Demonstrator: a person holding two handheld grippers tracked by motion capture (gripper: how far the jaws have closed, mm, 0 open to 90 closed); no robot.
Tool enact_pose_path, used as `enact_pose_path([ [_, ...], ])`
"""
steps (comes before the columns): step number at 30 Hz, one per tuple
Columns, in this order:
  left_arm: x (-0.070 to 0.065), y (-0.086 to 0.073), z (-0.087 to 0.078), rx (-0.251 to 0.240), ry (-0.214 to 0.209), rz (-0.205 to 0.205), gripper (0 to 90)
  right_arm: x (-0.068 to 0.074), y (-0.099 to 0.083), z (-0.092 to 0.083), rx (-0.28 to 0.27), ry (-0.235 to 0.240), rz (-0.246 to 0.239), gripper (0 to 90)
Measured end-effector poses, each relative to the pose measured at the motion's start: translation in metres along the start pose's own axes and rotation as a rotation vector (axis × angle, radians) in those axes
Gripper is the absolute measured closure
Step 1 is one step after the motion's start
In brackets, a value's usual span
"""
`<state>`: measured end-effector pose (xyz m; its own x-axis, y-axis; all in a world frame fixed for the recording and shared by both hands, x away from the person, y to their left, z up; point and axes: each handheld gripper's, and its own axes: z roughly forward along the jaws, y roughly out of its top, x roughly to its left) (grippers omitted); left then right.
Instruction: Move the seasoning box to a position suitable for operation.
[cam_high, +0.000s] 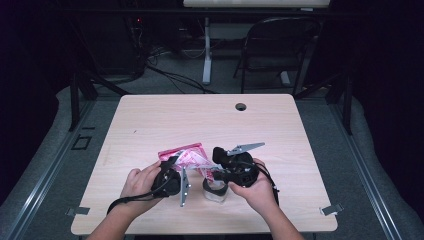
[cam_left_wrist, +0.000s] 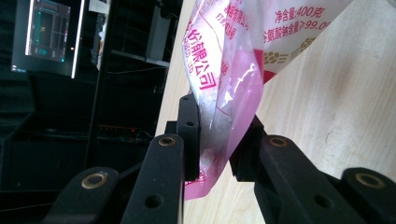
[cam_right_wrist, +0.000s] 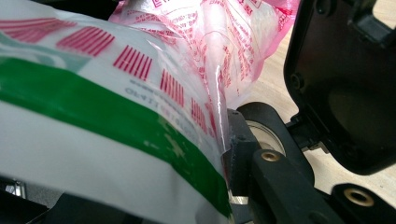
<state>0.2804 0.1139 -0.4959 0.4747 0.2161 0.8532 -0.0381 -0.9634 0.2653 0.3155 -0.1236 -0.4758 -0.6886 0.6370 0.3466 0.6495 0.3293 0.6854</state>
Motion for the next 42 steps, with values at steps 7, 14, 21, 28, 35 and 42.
enact_pose_path([
  [7,0.001,0.0,-0.001,0.005,0.015,0.015,77.2,-0.001,-0.001,-0.005,-0.005,0.004,0.005,83.2],
  [14,0.001,0.002,-0.001,0.011,0.037,0.036,77.3,-0.002,-0.002,-0.009,-0.006,0.007,0.005,82.5],
  [21,0.0,0.004,-0.002,0.015,0.061,0.056,77.3,-0.003,-0.004,-0.012,-0.017,-0.003,-0.005,88.5],
  [28,0.0,0.006,-0.004,0.017,0.079,0.072,77.4,-0.003,-0.006,-0.01,-0.024,-0.015,-0.024,89.9],
  [35,-0.001,0.006,-0.005,0.014,0.092,0.083,77.5,-0.001,-0.008,-0.009,-0.03,-0.036,-0.041,90.0],
  [42,-0.002,0.006,-0.006,0.013,0.11,0.099,77.5,0.001,-0.011,-0.008,-0.044,-0.045,-0.051,90.0],
])
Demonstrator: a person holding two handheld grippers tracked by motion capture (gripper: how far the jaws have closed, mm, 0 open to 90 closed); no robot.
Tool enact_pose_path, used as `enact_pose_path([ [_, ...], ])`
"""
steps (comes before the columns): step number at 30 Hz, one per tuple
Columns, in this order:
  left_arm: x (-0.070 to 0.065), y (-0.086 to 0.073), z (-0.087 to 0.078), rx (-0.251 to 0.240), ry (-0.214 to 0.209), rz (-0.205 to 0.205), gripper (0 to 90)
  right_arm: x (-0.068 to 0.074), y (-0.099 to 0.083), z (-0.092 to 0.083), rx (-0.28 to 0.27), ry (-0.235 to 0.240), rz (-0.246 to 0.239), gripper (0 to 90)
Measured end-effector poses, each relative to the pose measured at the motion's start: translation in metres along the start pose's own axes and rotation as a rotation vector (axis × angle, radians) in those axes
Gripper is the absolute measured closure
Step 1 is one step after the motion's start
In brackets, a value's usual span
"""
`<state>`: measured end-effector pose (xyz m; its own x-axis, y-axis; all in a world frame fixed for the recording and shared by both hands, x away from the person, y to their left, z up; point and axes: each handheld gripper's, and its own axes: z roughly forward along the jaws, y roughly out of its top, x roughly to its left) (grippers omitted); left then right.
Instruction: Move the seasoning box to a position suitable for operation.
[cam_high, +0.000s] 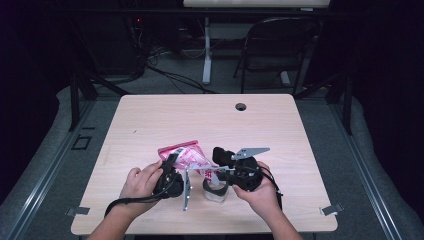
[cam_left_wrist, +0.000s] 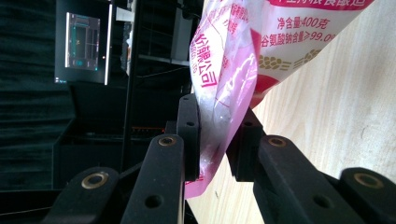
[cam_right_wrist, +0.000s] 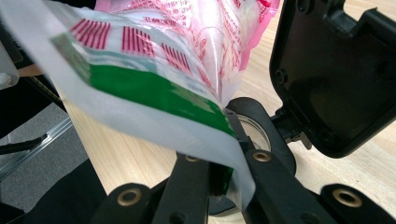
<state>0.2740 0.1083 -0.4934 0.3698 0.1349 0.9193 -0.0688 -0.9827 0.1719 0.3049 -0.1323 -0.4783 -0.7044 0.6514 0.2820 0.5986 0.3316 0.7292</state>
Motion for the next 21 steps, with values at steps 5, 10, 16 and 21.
enact_pose_path([
  [5,0.0002,0.0006,-0.0018,0.0,0.013,0.01,77.5,-0.0003,-0.0019,0.0005,-0.006,0.003,0.003,90.0],
  [10,0.0008,0.0006,-0.0025,-0.002,0.022,0.015,77.6,0.0003,-0.0029,0.0011,-0.003,0.0,-0.004,90.0],
  [16,0.001,0.0007,-0.0033,0.001,0.028,0.025,77.6,0.0014,-0.004,0.0025,-0.01,-0.001,-0.008,90.0],
  [21,0.0011,0.0015,-0.0038,0.0,0.034,0.032,77.6,0.0015,-0.0049,0.0027,-0.012,-0.005,-0.009,90.0],
])
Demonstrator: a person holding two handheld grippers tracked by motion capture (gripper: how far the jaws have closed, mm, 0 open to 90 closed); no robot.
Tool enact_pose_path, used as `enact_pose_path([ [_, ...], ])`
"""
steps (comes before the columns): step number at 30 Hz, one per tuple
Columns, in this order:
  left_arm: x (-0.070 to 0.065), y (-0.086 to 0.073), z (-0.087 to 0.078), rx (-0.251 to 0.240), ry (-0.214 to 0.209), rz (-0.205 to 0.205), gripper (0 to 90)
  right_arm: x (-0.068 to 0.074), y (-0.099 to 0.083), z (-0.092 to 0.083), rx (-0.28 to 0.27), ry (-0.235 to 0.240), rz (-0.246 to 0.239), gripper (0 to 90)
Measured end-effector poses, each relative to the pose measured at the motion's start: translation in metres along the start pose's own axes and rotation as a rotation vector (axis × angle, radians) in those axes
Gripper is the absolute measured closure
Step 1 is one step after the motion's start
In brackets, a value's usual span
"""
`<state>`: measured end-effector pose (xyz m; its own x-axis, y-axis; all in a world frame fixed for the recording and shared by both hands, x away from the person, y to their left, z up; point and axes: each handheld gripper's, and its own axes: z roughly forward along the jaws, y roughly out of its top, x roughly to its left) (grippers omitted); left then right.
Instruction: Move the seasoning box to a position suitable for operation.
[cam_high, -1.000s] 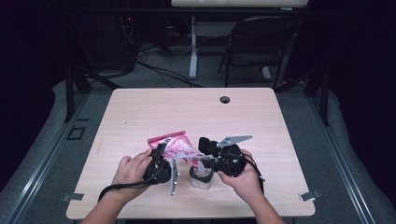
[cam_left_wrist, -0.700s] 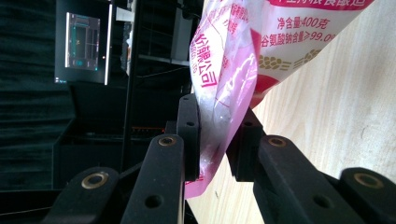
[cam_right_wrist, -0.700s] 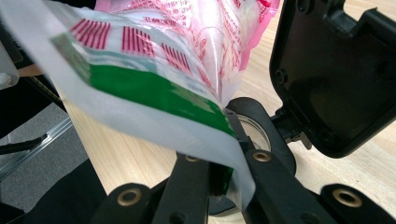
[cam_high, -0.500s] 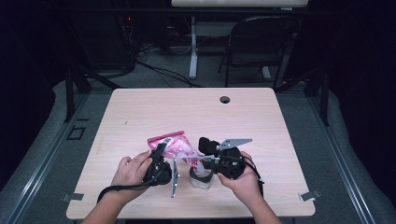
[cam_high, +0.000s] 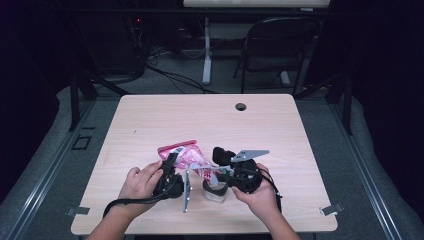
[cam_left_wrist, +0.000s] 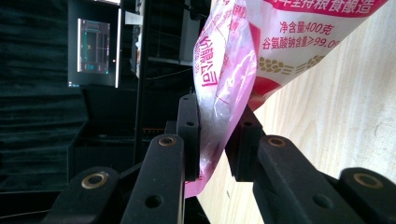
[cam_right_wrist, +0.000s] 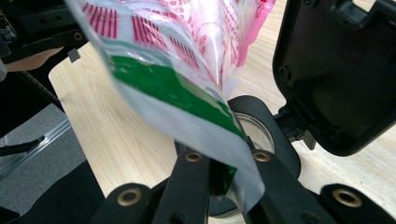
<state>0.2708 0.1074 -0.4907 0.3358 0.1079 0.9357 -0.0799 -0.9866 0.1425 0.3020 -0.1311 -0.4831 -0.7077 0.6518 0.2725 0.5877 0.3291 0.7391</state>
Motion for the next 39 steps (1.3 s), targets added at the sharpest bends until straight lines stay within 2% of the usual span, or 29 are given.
enact_pose_path([
  [17,0.003,0.005,-0.003,-0.003,0.013,0.012,77.9,-0.001,-0.003,0.0,-0.015,-0.028,-0.009,90.0],
  [31,0.005,0.01,-0.008,-0.014,0.045,0.035,78.3,0.0,-0.006,0.001,-0.02,-0.063,-0.034,90.0],
  [39,0.006,0.012,-0.011,-0.025,0.058,0.039,78.7,0.0,-0.008,0.002,-0.005,-0.071,-0.038,90.0],
])
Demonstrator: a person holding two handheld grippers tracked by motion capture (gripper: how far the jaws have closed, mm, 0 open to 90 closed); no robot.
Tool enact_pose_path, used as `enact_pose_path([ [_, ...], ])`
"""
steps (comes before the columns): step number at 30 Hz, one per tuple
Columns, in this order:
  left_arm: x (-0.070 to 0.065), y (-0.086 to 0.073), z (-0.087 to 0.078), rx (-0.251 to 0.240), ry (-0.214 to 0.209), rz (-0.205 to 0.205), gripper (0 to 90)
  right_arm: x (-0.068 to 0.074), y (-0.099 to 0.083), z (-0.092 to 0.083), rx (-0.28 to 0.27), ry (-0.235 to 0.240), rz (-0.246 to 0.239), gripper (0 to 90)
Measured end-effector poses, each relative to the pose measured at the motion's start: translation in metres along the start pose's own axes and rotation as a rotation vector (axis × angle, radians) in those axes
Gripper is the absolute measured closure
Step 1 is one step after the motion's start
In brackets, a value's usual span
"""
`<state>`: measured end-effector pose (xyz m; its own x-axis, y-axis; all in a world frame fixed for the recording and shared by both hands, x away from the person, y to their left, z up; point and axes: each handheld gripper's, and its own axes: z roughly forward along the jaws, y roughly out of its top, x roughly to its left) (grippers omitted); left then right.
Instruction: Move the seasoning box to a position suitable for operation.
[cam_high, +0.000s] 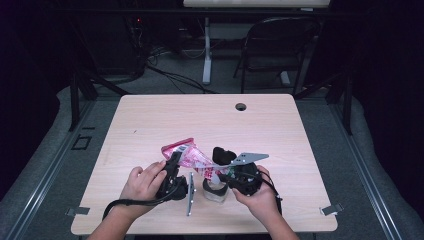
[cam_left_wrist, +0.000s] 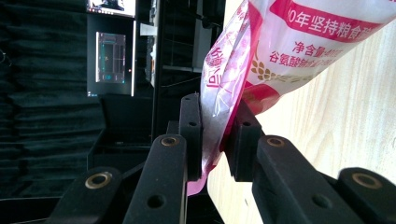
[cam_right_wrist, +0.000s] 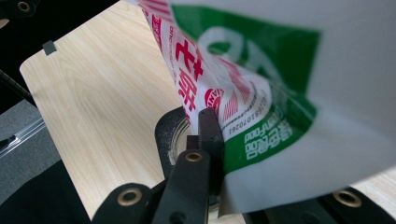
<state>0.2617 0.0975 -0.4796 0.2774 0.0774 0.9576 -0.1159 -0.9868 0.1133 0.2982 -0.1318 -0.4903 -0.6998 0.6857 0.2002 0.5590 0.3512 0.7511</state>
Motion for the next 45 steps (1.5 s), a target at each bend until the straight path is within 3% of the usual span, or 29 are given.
enact_pose_path([
  [25,-0.0015,0.0009,-0.0043,-0.005,-0.01,-0.012,79.0,0.0021,-0.0037,0.0037,0.006,-0.005,-0.002,90.0],
  [45,0.0004,0.0045,-0.007,-0.016,0.0,0.013,79.4,0.0035,-0.0058,0.0075,0.003,-0.031,-0.003,90.0],
])
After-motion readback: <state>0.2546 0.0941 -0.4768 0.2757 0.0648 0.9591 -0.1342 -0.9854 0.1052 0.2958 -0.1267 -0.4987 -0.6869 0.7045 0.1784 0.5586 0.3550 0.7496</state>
